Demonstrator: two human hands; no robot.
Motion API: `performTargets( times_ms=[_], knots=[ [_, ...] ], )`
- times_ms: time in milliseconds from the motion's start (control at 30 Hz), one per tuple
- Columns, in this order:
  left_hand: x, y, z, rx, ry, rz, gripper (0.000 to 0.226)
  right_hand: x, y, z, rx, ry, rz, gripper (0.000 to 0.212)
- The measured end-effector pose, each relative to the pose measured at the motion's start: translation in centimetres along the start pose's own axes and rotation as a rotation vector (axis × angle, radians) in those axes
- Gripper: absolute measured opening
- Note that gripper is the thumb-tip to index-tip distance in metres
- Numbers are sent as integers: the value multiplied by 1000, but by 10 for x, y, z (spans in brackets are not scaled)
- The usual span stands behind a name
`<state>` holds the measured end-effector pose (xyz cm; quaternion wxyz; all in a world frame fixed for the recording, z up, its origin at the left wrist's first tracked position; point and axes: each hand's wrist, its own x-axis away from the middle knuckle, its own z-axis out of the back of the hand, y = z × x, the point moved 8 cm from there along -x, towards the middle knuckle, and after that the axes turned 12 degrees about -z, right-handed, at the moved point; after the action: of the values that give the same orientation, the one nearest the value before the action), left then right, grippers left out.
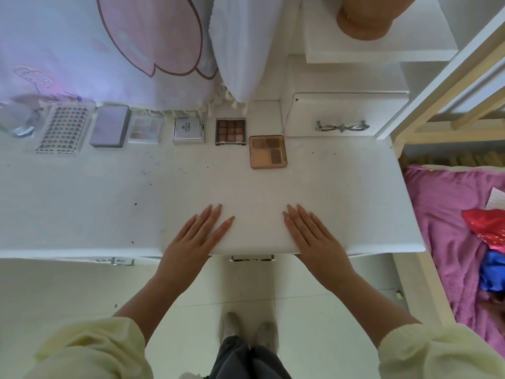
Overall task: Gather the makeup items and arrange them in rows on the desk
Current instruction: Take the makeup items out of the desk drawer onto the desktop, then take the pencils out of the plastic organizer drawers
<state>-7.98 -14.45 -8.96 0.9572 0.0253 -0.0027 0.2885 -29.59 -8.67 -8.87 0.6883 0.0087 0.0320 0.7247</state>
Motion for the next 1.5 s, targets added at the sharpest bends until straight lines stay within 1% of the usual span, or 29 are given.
performTargets(
  times_ms=[100,167,233,300,367,467,533,667,800,967,1133,1267,1367,1500],
  knots=[
    [0,5,0,80,-47,58,99,3,-6,2,-33,-124,-9,95],
    [3,15,0,144,-94,115,97,4,-9,5,-71,-228,-41,100],
    [16,27,17,272,-69,247,86,5,-19,29,-109,-260,-43,91],
    [26,37,32,417,-37,388,73,3,-28,45,-175,-352,-77,74],
    [43,45,57,480,-16,500,59,-2,-44,70,-197,-352,-55,63],
    [79,54,89,456,3,609,50,-6,-85,102,-199,-355,67,49],
    [113,54,101,462,39,742,48,-5,-115,117,-193,-382,158,44],
    [187,63,130,502,137,1009,43,5,-186,158,-181,-360,367,41],
    [279,89,157,508,228,1282,38,43,-267,194,-156,-352,576,40],
    [421,147,182,500,331,1581,38,126,-390,232,-208,-349,854,35],
    [561,230,195,478,453,1849,39,242,-507,265,-192,-316,1119,36],
    [669,308,195,422,493,2035,40,354,-587,277,-167,-326,1269,36],
    [745,368,193,378,514,2136,42,444,-640,286,-169,-346,1356,37],
    [839,454,183,387,552,2261,41,563,-703,291,-157,-379,1460,37]
  ],
)
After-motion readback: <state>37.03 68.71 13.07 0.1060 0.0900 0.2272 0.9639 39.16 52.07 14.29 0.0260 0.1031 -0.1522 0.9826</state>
